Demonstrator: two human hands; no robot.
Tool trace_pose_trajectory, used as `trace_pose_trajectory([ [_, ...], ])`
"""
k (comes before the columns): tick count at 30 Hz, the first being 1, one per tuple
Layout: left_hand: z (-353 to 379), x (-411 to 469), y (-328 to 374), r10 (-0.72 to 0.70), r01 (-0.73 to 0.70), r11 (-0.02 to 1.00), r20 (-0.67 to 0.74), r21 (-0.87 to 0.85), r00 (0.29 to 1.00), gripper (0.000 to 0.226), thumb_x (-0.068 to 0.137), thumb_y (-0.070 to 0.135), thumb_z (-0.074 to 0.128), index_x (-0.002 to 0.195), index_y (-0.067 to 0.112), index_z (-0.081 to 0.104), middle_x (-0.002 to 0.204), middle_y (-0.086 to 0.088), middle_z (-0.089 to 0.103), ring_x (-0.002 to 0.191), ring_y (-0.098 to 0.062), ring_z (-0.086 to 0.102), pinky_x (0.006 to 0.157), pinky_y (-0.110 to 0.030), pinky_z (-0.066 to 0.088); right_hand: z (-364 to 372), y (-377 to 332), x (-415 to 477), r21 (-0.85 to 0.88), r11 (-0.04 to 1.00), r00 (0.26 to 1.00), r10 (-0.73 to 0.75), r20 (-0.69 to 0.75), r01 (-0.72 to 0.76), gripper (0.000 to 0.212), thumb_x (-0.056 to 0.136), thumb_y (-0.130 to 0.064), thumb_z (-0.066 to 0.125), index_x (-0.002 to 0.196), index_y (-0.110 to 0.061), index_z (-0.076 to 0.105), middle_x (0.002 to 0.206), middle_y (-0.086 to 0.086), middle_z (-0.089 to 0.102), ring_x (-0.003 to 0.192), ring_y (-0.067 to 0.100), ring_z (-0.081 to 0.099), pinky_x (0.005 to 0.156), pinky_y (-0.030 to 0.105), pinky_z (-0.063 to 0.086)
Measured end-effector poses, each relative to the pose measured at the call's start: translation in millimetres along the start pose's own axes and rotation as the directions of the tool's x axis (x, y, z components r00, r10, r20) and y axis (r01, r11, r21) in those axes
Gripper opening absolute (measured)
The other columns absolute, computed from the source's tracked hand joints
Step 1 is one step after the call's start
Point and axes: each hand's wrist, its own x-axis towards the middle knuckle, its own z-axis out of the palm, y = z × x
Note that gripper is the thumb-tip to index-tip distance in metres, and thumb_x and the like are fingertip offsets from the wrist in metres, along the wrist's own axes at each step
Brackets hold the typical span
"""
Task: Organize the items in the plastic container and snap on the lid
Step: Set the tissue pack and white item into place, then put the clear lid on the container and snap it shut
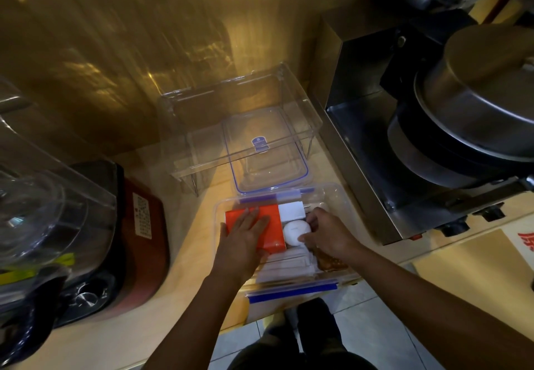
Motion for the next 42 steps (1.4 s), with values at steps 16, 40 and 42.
trace_pose_trajectory([
  [16, -16, -3, 3, 0.013, -0.054, 0.981, -0.217, -0.187, 0.976, 0.045, 0.087, 0.040, 0.056, 0.128, 0.025, 0.047, 0.133, -0.002, 0.055, 0.121, -0.021, 0.048, 0.100, -0.035, 0.039, -12, -10, -6, -0.194, 0.968, 0.984, -0.169, -0.051, 0.157, 0.018, 0.086, -0.015, 0.063, 0.103, -0.012, 0.061, 0.105, 0.007, 0.068, 0.098, 0.020, 0.063, 0.083, 0.032, 0.052],
  [40, -65, 85, -42, -0.423, 0.414, 0.734, 0.114, -0.538, 0.899, 0.062, 0.096, 0.047, 0.037, 0.132, -0.003, 0.038, 0.139, -0.024, 0.046, 0.122, -0.035, 0.047, 0.089, -0.035, 0.038, -50, -67, 84, -0.035, 0.993, 0.986, 0.103, -0.130, -0.109, 0.025, 0.092, -0.034, 0.054, 0.094, -0.009, 0.055, 0.084, 0.005, 0.057, 0.074, 0.021, 0.055, 0.059, 0.027, 0.038],
  [42, -65, 86, -40, -0.473, 0.399, 0.654, 0.065, -0.642, 0.879, 0.057, 0.092, 0.037, 0.052, 0.132, -0.002, 0.041, 0.136, -0.023, 0.049, 0.120, -0.034, 0.050, 0.090, -0.034, 0.041, -51, -67, 84, -0.041, 0.995, 0.975, 0.083, -0.205, -0.094, 0.031, 0.091, -0.032, 0.056, 0.103, -0.004, 0.057, 0.096, 0.012, 0.059, 0.089, 0.029, 0.059, 0.069, 0.029, 0.042],
])
